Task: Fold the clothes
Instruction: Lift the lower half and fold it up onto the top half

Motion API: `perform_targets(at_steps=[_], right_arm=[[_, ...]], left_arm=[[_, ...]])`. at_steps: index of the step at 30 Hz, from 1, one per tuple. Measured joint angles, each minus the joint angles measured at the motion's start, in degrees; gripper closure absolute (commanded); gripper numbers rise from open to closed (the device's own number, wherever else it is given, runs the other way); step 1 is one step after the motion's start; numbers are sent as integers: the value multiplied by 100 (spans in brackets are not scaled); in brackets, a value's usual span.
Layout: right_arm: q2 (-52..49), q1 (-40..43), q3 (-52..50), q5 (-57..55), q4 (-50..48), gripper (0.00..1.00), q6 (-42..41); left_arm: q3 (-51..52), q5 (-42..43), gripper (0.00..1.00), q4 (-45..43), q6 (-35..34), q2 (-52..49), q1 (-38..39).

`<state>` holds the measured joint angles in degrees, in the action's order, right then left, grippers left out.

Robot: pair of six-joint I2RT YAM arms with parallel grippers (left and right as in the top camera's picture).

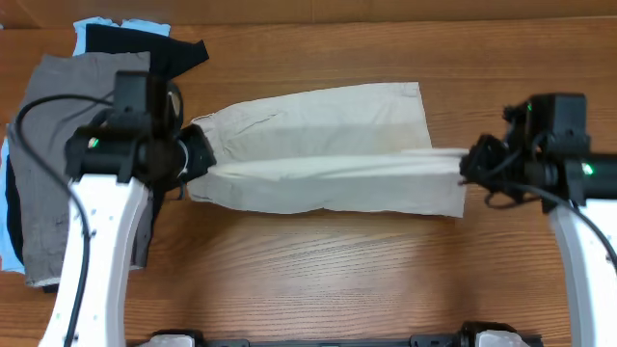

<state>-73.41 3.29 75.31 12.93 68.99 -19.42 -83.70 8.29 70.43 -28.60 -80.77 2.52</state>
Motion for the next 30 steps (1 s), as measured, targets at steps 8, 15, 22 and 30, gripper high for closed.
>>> perform_targets(at_steps=[8,15,22,30], right_arm=[[-1298,-57,2,387,-1884,96,168],[-2455,-76,2,529,-2953,96,168],[-3182,-79,2,562,-3950,96,166],[-3405,-118,2,85,-4771,0,177]], left_arm=[[20,-704,96,-730,-872,-883,46],[22,-1099,96,-2000,-1187,-1687,90],[39,-1202,95,-3051,-1200,-2448,90],[44,-1917,16,-3668,-1202,-3029,48]])
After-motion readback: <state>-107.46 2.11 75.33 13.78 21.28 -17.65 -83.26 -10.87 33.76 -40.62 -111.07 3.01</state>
